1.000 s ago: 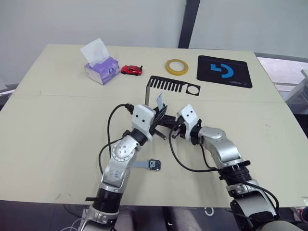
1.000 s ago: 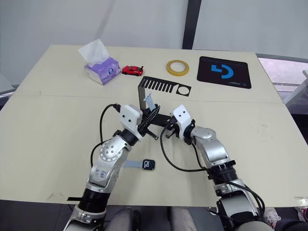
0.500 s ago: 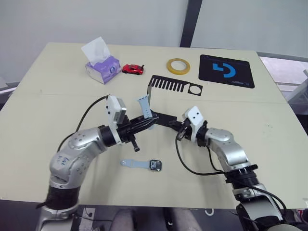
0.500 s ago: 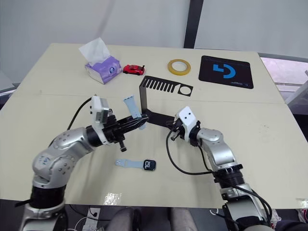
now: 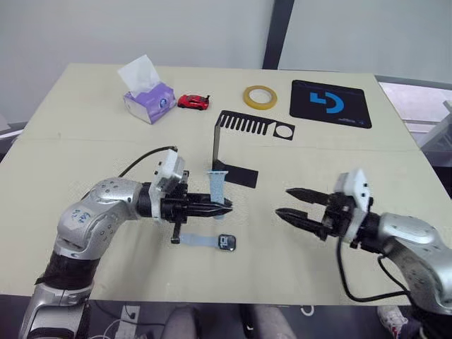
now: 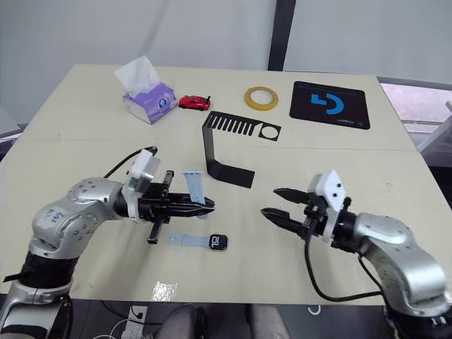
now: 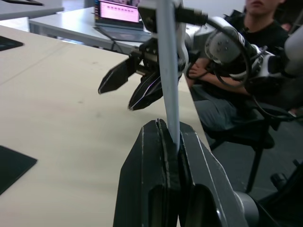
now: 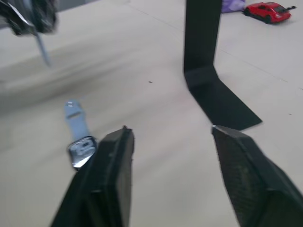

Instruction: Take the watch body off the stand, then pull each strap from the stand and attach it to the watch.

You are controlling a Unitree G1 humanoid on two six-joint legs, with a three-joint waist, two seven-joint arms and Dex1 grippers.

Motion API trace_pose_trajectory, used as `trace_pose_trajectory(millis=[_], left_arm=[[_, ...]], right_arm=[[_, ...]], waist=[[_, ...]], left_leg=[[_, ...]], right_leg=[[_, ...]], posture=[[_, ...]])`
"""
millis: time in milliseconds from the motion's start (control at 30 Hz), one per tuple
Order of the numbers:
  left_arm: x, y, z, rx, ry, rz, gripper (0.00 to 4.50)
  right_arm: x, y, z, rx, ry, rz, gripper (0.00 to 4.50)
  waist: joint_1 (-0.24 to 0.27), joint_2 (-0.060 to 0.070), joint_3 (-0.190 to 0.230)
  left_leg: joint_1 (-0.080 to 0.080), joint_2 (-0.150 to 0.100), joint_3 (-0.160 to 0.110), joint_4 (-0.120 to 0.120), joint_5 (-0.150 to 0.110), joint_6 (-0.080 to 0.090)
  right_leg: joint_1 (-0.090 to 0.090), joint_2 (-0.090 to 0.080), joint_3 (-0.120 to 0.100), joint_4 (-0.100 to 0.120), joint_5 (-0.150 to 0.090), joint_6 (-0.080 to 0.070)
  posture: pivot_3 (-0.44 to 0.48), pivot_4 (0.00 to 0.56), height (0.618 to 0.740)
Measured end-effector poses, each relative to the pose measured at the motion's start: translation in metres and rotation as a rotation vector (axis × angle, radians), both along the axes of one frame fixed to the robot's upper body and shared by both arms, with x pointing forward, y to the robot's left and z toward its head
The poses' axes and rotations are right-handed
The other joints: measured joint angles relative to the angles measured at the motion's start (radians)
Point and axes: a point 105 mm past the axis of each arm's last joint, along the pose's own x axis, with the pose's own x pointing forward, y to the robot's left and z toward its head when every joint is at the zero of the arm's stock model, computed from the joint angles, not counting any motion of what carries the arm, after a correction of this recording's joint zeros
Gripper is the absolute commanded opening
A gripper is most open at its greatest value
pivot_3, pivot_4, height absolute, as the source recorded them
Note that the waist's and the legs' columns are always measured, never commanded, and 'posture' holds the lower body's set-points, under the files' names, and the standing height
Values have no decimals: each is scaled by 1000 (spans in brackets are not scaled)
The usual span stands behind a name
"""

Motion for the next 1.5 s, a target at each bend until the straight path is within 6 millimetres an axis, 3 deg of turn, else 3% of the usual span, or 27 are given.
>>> trace_pose_trajectory(millis=[33, 300, 667, 1000, 1100, 1233, 1500], left_arm=[[-1, -1, -1, 4, -1, -23, 0], [-2, -16, 6, 8, -59, -135, 0], [-1, -24, 9, -21, -54, -162, 0], [-2, -32, 7, -23, -43, -174, 0], [-3, -33, 7, -24, -42, -178, 0], [-3, -34, 8, -22, -47, -182, 0], [-3, -40, 10, -18, -62, -188, 0]], right_arm=[[-5, 1, 7, 30, 9, 19, 4462], [-33, 30, 41, 234, 97, 196, 4462], [-29, 61, 33, 360, 151, 159, 4462], [-27, 73, 43, 382, 128, 198, 4462], [-27, 78, 44, 376, 129, 221, 3622], [-25, 79, 43, 373, 137, 238, 1722], [-19, 79, 44, 354, 141, 248, 1722]], waist=[[0, 0, 0], [3, 0, 0], [2, 0, 0], [3, 0, 0], [2, 0, 0], [3, 0, 0], [3, 0, 0]], left_leg=[[0, 0, 0, 0, 0, 0], [-1, 0, 0, 1, -1, 1], [-2, 0, 0, 1, -1, 1], [-2, 0, -1, 1, -1, 1], [-2, 0, -1, 1, -1, 2], [-2, 0, -1, 1, -1, 1], [-2, 0, -1, 1, -1, 2]], right_leg=[[0, 0, 0, 0, 0, 0], [0, 0, 1, -1, 0, 0], [-1, 0, 1, -1, 0, 0], [-1, -1, 1, -1, 0, 0], [-1, 0, 1, 0, 0, 0], [-1, -1, 1, 0, 0, 0], [-1, 0, 0, 0, 0, 0]], posture=[[0, 150, 738], [0, 150, 738], [0, 150, 738], [0, 150, 738], [0, 150, 738], [0, 150, 738], [0, 150, 738]])
